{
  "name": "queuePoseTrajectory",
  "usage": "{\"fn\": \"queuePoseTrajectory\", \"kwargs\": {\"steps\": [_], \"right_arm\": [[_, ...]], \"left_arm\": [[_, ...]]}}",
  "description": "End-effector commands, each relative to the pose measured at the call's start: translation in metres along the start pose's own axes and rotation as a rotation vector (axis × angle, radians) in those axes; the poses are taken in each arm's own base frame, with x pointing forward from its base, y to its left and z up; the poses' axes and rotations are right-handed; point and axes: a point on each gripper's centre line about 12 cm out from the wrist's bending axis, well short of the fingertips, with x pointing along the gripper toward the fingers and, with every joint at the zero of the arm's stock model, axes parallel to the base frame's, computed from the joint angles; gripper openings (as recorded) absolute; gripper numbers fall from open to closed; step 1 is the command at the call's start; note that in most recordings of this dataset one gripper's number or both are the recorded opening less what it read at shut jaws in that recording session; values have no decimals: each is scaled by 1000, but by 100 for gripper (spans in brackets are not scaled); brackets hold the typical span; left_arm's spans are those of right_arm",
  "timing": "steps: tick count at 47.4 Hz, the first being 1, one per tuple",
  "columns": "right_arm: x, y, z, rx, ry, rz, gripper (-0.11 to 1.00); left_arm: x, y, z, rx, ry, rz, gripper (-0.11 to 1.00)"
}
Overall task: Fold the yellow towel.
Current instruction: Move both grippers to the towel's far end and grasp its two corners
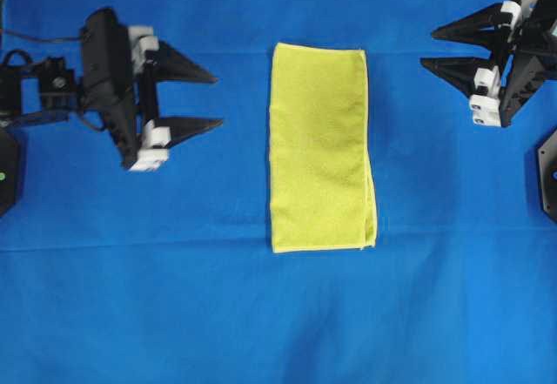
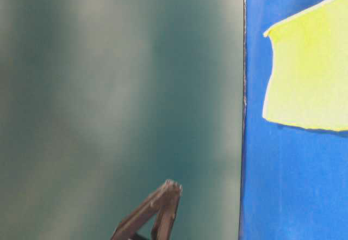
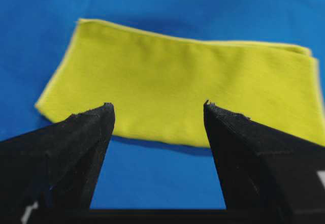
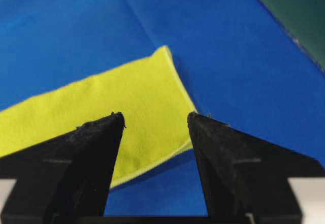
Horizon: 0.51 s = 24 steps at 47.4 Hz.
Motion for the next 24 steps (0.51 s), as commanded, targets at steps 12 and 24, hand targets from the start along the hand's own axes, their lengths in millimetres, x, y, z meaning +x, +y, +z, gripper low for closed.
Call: {"fn": "queuePoseTrajectory", "kwargs": {"steps": [12,24], "right_arm": [[57,-21,-4,-12,152,-69,58],[110,-29,-25,-49,348,-77,58]], "left_arm": [[65,52,-16,-36,87,130,68],[112,74,-39,-55,147,167,68]]}}
